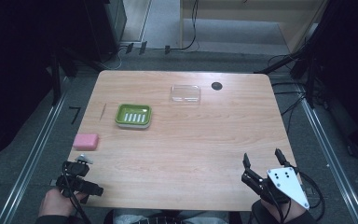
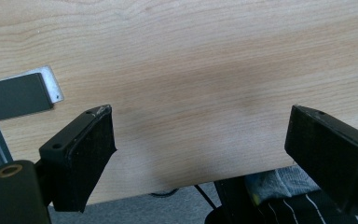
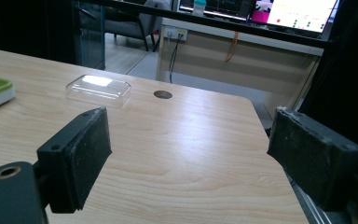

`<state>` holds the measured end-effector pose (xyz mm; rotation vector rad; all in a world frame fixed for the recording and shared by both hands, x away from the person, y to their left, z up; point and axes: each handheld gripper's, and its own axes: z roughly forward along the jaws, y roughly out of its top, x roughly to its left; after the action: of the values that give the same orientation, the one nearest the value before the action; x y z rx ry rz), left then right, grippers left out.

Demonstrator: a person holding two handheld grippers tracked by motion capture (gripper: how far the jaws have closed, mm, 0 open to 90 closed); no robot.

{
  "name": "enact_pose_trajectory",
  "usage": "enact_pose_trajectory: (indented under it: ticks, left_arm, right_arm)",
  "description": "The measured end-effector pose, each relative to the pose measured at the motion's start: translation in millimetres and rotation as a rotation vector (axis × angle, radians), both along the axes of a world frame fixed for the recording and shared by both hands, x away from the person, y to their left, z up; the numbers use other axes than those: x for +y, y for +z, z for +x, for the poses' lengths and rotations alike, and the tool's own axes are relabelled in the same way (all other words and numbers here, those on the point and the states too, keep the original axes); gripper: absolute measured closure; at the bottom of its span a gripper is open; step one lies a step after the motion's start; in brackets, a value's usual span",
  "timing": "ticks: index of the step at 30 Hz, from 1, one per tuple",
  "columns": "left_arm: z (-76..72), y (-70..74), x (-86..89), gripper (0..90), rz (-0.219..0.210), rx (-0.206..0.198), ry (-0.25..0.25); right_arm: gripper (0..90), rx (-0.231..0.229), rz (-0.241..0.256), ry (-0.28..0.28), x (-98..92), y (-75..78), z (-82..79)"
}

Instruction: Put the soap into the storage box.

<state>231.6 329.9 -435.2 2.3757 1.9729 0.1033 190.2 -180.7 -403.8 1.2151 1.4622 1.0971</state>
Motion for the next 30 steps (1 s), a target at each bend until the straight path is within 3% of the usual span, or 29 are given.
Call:
enact_pose_trajectory:
  ticks: [19,30]
  left_arm:
    - [-0.5,-1.2,0.8,7.4,0.016,0.009,0.000]
    - [3.7,-2.8,3.8,5.3,0.000,0.003,-0.011]
  right_arm:
    - [12.8,0.003,0.007,0.017,1.0,-1.4,6.2]
    - [12.8,0.004,-0.002,0.019,4.7,0.1,5.2]
